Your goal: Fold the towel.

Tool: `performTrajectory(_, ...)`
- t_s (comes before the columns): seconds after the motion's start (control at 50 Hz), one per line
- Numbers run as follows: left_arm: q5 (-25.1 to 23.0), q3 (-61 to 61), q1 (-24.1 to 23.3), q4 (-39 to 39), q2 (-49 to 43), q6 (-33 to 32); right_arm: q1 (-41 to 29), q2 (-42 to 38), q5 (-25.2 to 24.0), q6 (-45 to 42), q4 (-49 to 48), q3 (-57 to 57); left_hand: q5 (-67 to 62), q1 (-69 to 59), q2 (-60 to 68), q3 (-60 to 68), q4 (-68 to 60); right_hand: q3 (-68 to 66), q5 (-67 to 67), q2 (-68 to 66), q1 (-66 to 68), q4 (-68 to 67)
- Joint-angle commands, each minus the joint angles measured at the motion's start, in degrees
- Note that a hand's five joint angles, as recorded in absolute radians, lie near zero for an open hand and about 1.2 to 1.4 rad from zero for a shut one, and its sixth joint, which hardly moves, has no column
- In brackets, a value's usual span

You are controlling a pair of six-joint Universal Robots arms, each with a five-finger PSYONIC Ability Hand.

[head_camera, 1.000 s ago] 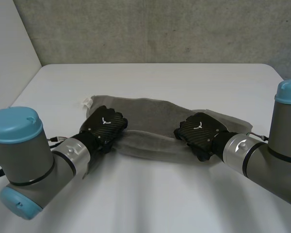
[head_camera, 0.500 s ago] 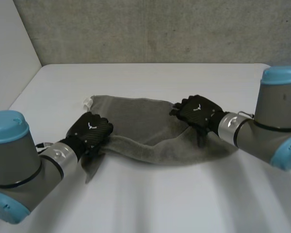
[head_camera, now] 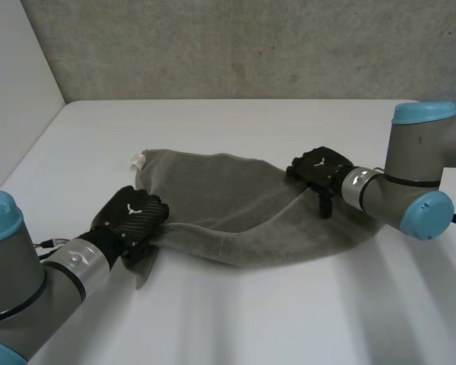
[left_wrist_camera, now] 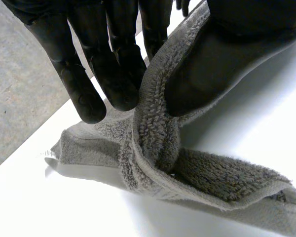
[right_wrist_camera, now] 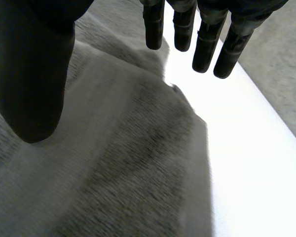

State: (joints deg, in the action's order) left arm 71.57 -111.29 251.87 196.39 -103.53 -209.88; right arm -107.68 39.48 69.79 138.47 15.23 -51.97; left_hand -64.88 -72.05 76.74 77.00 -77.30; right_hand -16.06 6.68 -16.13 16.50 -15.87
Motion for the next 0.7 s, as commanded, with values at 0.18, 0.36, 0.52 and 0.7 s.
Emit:
performTrajectory(0.18, -0.03, -0.07, 0.82, 0.49, -0.89, 0.09, 2.65, -0.28, 0.53, 0.40, -2.84, -3.49, -5.12, -7.95, 3.26, 3.00, -2.70, -14.04, 13.42, -13.97, 13.60, -14.23)
performTrajectory(0.36, 0.06, 0.46, 0.99, 0.58, -1.15, 0.09, 3.35, 1.21, 0.18, 0.57, -3.10, -5.59, -5.12, -7.95, 3.26, 3.00, -2.70, -32.87, 32.25, -32.80, 32.43, -33.06)
performTrajectory(0.52, 0.06, 0.55, 0.99, 0.58, -1.33, 0.09, 4.41, 4.46, 0.18, 1.63, -3.10, -8.58, -5.12, -7.95, 3.26, 3.00, -2.70, -30.86, 30.24, -30.79, 30.42, -31.05)
performTrajectory(0.7, 0.06, 0.72, 0.99, 0.58, -2.38, 0.09, 4.41, 8.86, 0.00, 4.70, -4.95, -13.94, -5.12, -7.95, 3.26, 3.00, -2.70, -17.91, 17.29, -17.84, 17.47, -18.10)
